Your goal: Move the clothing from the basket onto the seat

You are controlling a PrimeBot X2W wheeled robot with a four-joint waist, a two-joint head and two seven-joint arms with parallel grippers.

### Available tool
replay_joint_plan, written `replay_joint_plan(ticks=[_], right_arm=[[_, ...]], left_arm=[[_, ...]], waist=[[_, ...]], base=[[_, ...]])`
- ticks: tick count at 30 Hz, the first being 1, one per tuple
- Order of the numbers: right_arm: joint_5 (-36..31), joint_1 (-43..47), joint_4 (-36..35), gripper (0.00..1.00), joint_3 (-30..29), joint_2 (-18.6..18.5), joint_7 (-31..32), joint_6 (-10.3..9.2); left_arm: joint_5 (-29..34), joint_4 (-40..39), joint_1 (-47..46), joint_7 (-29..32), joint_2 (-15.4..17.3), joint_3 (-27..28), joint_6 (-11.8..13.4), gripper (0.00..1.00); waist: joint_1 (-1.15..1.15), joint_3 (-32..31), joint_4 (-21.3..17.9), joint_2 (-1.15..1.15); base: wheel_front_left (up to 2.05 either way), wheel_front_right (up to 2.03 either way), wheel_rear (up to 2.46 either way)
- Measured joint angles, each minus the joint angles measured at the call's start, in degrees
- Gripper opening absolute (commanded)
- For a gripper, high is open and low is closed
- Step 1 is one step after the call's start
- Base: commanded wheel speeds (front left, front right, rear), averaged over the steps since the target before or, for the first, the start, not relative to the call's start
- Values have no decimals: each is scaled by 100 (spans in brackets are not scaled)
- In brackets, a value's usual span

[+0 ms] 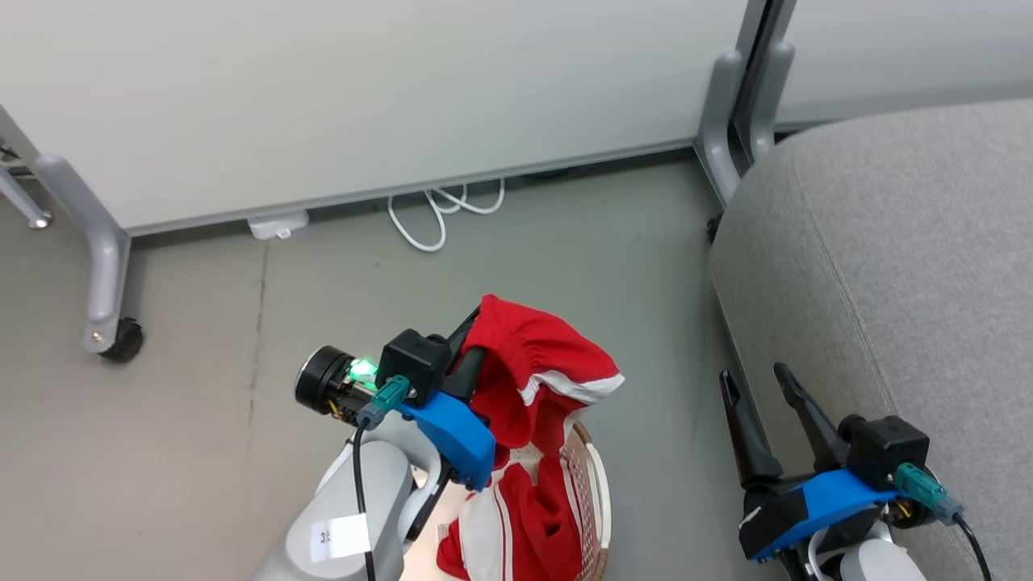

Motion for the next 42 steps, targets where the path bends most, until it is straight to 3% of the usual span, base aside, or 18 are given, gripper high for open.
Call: replay_joint_plan(ticks=[11,22,42], right_arm=[[21,444,-43,100,-115,-2,127,0],[77,561,-131,100,-35,-2,180,0],[-185,530,-205,100,82,-2,375,0]], left_arm=[[-762,-385,-399,-1,-10,-1021,-19,0],[-1534,-375,-1050,0,-11,-1697,-19,0],[-1798,-279,-1123,0,-11,-1949,108,0]], waist=[[0,-669,254,0],[1,-889,333,0],[2,-823,249,0]], base=[[0,0,0],[0,0,0],[0,0,0]])
